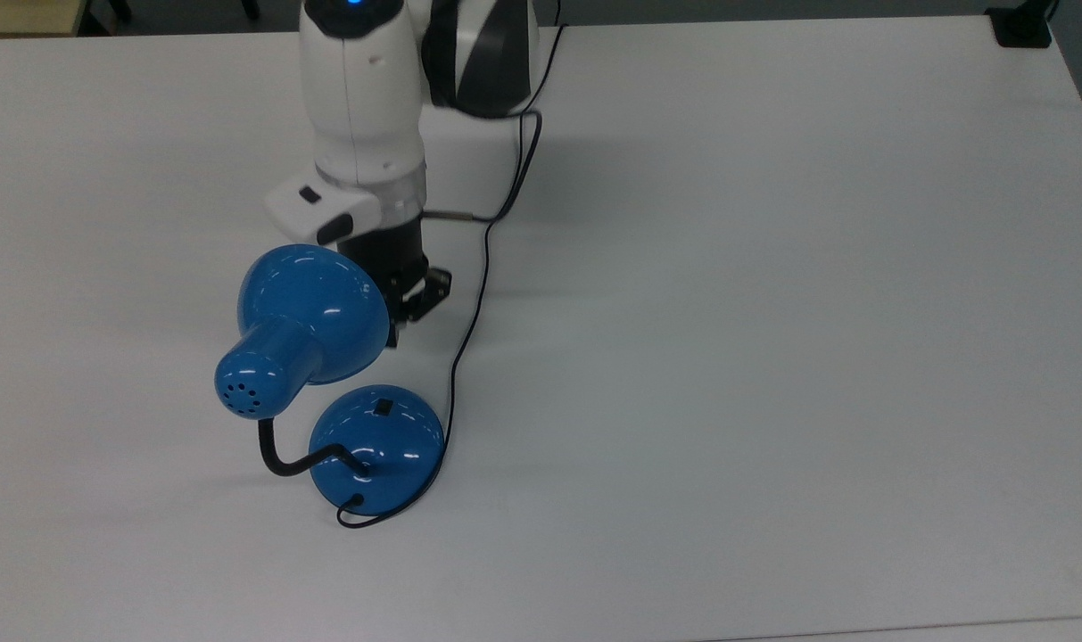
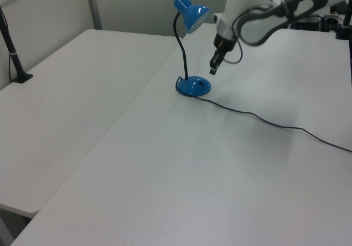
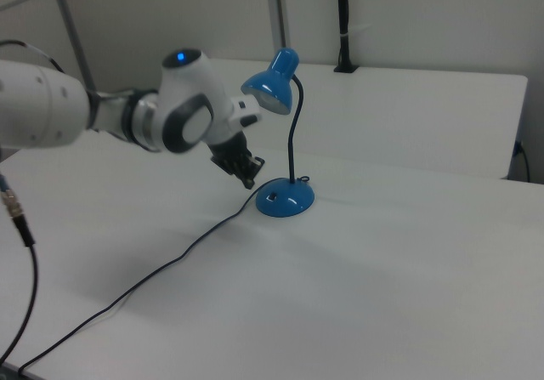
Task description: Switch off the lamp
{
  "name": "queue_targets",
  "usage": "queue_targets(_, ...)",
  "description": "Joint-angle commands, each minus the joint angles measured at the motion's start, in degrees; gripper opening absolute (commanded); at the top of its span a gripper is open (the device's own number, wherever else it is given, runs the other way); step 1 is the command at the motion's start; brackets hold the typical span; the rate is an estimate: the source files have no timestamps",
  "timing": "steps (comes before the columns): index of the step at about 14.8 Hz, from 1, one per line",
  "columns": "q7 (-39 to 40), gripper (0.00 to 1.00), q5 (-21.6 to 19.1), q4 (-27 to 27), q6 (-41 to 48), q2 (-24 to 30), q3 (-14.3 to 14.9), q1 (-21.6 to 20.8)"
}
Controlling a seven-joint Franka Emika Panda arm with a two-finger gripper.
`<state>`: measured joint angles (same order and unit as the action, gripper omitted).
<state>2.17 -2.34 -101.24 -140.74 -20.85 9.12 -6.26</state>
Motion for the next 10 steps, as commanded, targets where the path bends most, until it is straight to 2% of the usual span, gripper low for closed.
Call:
queue_targets(1,-4.9,0.15,-0.8,-3.2,15.5,11.1,0.0,0.1)
queue_targets(3,-6.3,0.36,-0.7,-3.1,23.2,14.6,-0.8,0.8)
queue_targets(4,-6.3,0.57,-0.5,-3.1,26.5,16.3,-1.6,1.7)
queue_targets(5,-6.3,1.0,-0.3,-3.0,29.5,17.5,-2.4,2.6)
queue_targets(7,-5.4,1.0,0.3,-2.9,33.7,19.5,-2.8,3.4)
queue_targets(9,-4.7,1.0,1.4,-2.7,34.0,20.0,-3.1,4.1)
queue_targets(10,-4.8,1.0,1.5,-1.7,34.3,19.9,-4.3,5.6)
